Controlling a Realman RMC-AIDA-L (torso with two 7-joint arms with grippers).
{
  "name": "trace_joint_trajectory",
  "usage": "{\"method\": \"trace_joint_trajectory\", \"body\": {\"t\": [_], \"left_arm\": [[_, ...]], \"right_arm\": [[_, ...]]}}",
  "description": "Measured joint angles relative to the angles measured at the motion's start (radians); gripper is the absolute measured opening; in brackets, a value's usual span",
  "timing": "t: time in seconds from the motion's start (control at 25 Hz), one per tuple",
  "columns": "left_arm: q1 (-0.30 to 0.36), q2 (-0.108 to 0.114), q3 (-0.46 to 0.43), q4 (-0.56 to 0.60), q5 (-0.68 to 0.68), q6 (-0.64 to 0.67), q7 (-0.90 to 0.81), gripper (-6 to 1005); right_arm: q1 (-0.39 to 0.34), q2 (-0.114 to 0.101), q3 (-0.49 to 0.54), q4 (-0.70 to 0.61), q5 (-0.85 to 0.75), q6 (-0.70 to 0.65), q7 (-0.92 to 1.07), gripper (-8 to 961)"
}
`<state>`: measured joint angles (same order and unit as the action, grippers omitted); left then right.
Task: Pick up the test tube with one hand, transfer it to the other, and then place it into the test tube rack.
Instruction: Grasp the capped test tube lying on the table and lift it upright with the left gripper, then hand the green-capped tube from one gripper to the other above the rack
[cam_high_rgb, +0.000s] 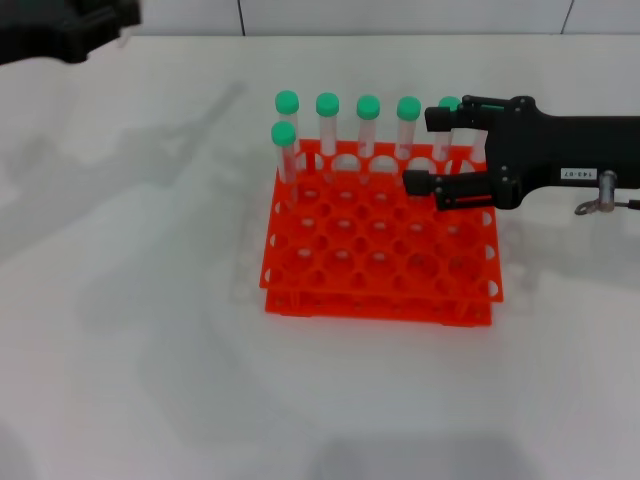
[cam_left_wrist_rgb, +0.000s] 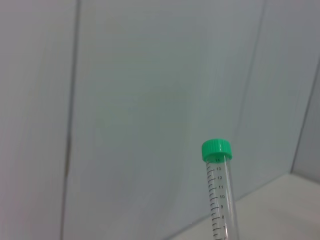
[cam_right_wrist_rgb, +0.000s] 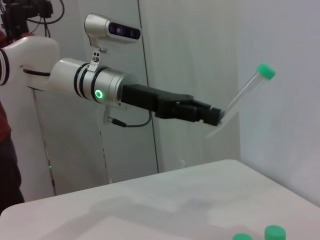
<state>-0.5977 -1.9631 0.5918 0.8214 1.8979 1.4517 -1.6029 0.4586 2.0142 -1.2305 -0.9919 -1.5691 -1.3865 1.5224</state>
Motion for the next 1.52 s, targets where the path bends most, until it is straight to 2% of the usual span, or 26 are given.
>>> {"method": "trace_joint_trajectory", "body": {"t": [0.28,0.44,0.76,0.96,1.52], "left_arm": [[-0.084,-0.029,0.001,-0.113,-0.086,0.006,0.128,213],[-0.122,-0.043,0.008,-0.164,-0.092,0.004,0.177,215],[-0.138,-0.073,0.07,-0.181,-0.098,-0.006,0.205,218],[-0.137,-0.089,0.079,-0.202,-0.11,0.003,0.267,221],[-0.123,-0.093,0.08,-0.325,-0.149,0.041,0.469,227]], "right_arm": [[0.001,0.0,0.015,-0.006,0.001,0.0,-0.001,854],[-0.001,-0.001,0.034,-0.017,0.001,-0.002,-0.007,854],[-0.022,-0.002,0.082,-0.038,0.004,-0.011,-0.038,855],[-0.045,-0.002,0.09,-0.073,0.006,-0.013,-0.039,855],[-0.071,-0.004,0.151,-0.083,0.054,-0.046,-0.063,855]]}}
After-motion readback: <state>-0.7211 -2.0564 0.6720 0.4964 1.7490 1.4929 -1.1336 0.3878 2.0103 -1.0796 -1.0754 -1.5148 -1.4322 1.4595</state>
